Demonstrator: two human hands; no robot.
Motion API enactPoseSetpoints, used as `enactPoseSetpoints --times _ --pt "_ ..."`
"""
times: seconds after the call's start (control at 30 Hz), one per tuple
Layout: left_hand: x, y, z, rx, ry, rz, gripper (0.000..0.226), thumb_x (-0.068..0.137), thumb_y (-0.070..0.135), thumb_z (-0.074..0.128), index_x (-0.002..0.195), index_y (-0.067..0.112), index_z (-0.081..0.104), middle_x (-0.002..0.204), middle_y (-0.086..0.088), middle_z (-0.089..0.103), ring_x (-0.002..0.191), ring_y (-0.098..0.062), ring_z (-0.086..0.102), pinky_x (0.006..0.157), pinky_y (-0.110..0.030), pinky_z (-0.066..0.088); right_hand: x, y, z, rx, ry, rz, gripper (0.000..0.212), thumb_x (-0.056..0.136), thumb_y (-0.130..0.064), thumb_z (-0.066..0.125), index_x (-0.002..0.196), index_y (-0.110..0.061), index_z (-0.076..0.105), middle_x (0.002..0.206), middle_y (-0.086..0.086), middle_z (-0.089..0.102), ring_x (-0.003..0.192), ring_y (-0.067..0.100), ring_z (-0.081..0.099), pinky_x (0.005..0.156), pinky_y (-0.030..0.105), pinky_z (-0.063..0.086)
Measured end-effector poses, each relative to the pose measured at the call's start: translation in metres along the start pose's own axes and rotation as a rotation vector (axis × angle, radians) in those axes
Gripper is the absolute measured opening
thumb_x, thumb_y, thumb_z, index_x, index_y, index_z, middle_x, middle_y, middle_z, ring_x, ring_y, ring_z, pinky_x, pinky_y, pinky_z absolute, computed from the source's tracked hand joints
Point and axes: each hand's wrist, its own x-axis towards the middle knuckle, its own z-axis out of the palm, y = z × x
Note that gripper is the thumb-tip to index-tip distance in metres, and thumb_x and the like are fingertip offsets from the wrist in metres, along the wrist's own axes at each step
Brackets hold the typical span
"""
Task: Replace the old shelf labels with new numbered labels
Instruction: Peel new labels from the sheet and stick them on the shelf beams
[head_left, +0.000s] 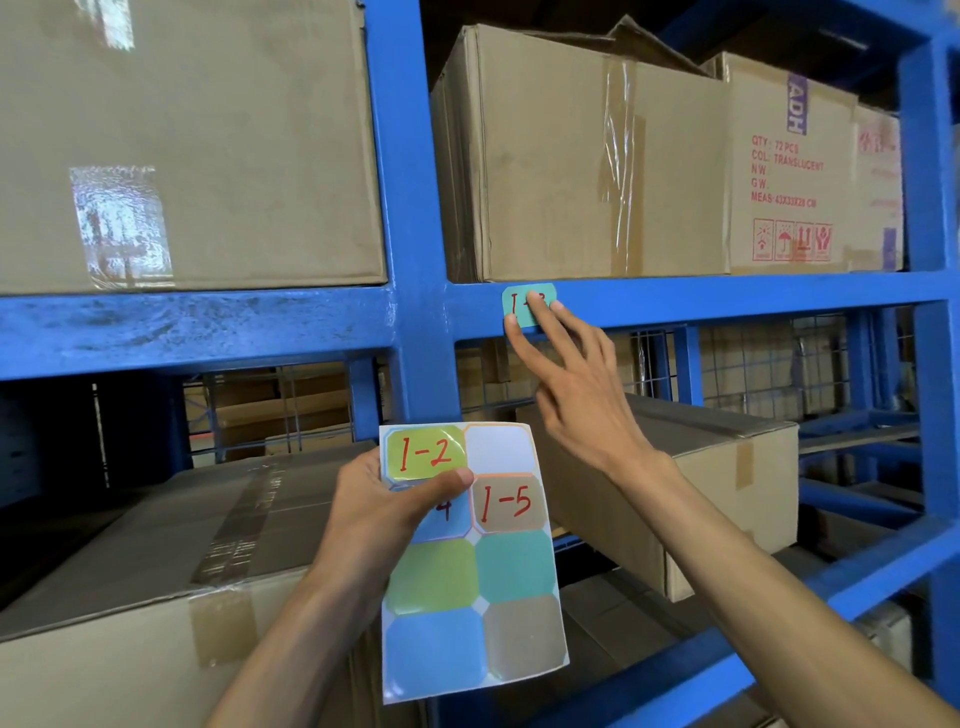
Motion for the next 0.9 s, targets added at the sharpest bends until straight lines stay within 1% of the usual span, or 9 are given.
enactPoseSetpoints --times 0.17,0.3,0.43,0.53,0.63,0.7,0.77,0.83,0.9 --pt "-0.002 0.0 0.002 -0.007 -0.002 0.0 0.025 0.074 0.019 0.083 0.096 0.016 0.071 0.086 -0.003 0.081 0.075 -0.022 0.078 0.06 -0.036 0.062 0.019 -0.008 -0.007 -0.035 0.028 0.044 0.074 0.088 -0.022 0.042 0.156 -0.029 0.013 0.164 0.001 0.016 0.129 0.027 0.031 0.103 0.044 0.031" --pt "-0.007 0.0 0.004 -0.014 -0.005 0.004 0.025 0.075 0.018 0.083 0.097 0.015 0.072 0.085 -0.003 0.081 0.074 -0.022 0.078 0.061 -0.038 0.063 0.019 -0.012 -0.005 -0.016 -0.004 0.078 0.081 0.086 -0.024 0.049 0.157 -0.027 0.009 0.165 0.0 0.011 0.133 0.028 0.028 0.104 0.044 0.029" --pt "-0.012 0.001 0.005 -0.031 -0.01 -0.002 0.027 0.074 0.016 0.083 0.099 0.013 0.072 0.089 -0.007 0.081 0.08 -0.028 0.078 0.074 -0.05 0.063 0.02 -0.014 -0.009 0.014 -0.054 0.101 0.085 0.085 -0.027 0.052 0.157 -0.023 0.007 0.166 -0.003 0.008 0.135 0.029 0.029 0.104 0.045 0.031" --pt "-0.016 -0.001 0.005 -0.058 -0.017 -0.007 0.027 0.074 0.015 0.083 0.099 0.013 0.072 0.09 -0.009 0.081 0.081 -0.03 0.078 0.076 -0.053 0.062 0.014 -0.015 -0.016 0.134 -0.107 0.091 0.084 0.087 -0.024 0.053 0.157 -0.028 0.006 0.166 -0.006 0.0 0.143 0.026 0.019 0.111 0.048 0.025" --pt "-0.021 -0.007 0.005 -0.081 -0.014 -0.018 0.029 0.073 0.016 0.084 0.1 0.013 0.072 0.089 -0.008 0.081 0.079 -0.03 0.078 0.07 -0.048 0.063 -0.004 -0.022 -0.027 0.429 -0.078 0.168 0.073 0.093 -0.019 0.053 0.156 -0.031 0.017 0.164 -0.007 0.013 0.145 0.018 0.018 0.116 0.047 0.023" --pt "-0.025 -0.013 0.006 -0.092 -0.007 -0.03 0.031 0.073 0.017 0.084 0.101 0.013 0.072 0.09 -0.009 0.081 0.079 -0.03 0.078 0.07 -0.049 0.063 -0.021 -0.029 -0.036 0.716 -0.056 0.273 0.061 0.096 -0.019 0.054 0.15 -0.034 0.032 0.153 -0.009 0.037 0.136 0.008 0.034 0.113 0.038 0.031" --pt "-0.028 -0.018 0.007 -0.111 -0.004 -0.041 0.03 0.073 0.018 0.083 0.101 0.012 0.074 0.091 -0.01 0.08 0.08 -0.032 0.078 0.073 -0.052 0.062 -0.039 -0.036 -0.046 0.927 -0.041 0.354 0.047 0.095 -0.02 0.057 0.139 -0.035 0.049 0.127 -0.011 0.056 0.11 0.004 0.054 0.097 0.024 0.044" --pt "-0.031 -0.023 0.007 -0.141 0.002 -0.05 0.025 0.074 0.016 0.082 0.098 0.011 0.076 0.091 -0.012 0.08 0.08 -0.033 0.078 0.07 -0.05 0.063 -0.058 -0.042 -0.055 0.989 -0.035 0.39 0.035 0.093 -0.022 0.061 0.125 -0.035 0.06 0.108 -0.009 0.059 0.091 0.01 0.057 0.082 0.026 0.048" --pt "-0.035 -0.03 0.009 -0.176 0.01 -0.056 0.018 0.075 0.014 0.081 0.093 0.012 0.077 0.09 -0.013 0.08 0.078 -0.032 0.078 0.062 -0.042 0.063 -0.077 -0.047 -0.06 1.001 -0.068 0.394 0.029 0.091 -0.024 0.066 0.118 -0.034 0.065 0.101 -0.007 0.057 0.088 0.014 0.056 0.078 0.029 0.048"
